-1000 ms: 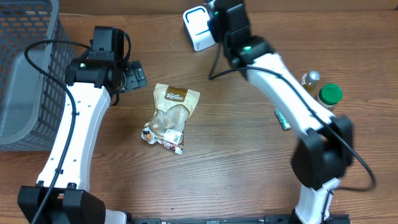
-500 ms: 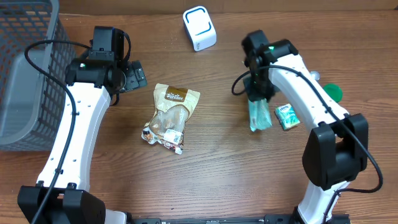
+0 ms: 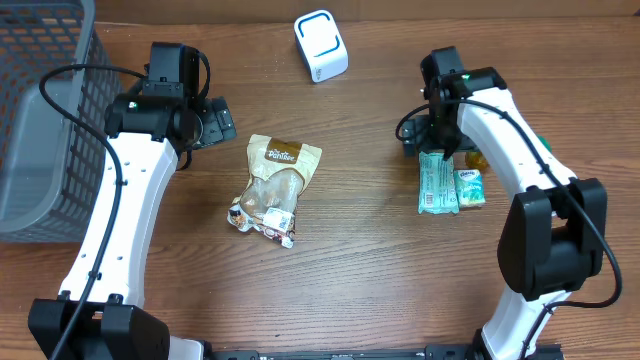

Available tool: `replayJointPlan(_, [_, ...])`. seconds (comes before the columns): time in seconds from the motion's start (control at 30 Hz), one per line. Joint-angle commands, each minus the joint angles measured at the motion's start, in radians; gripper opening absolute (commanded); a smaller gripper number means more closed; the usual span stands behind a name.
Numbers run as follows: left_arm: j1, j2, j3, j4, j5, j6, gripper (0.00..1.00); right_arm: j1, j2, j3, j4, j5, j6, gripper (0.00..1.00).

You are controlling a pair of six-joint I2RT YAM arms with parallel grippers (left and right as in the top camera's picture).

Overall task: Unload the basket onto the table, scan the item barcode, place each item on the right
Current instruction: 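Move the right gripper left and grasp the PanTree snack bag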

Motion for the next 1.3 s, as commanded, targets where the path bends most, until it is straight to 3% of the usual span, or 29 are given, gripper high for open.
replayJointPlan(0.0, [-0.003,-0.001,0.01,-0.002,-0.003,0.026,1.0,0.063,-0.003,0.002,0.05,-0.206,0.045,1.0])
replayJointPlan(0.17, [-0.003,-0.001,0.01,-0.002,-0.003,0.026,1.0,0.177,-0.003,0.002,0.199,-0.47,0.046,1.0])
replayJointPlan(0.63, [-0.003,-0.001,0.01,-0.002,-0.003,0.026,1.0,0.446,-0.003,0.001,0.378,-0.477,0.049,1.0])
replayJointPlan(1.27, [-0.003,-0.001,0.01,-0.002,-0.003,0.026,1.0,0.476,0.108,0.0,0.487,-0.465,0.049,1.0])
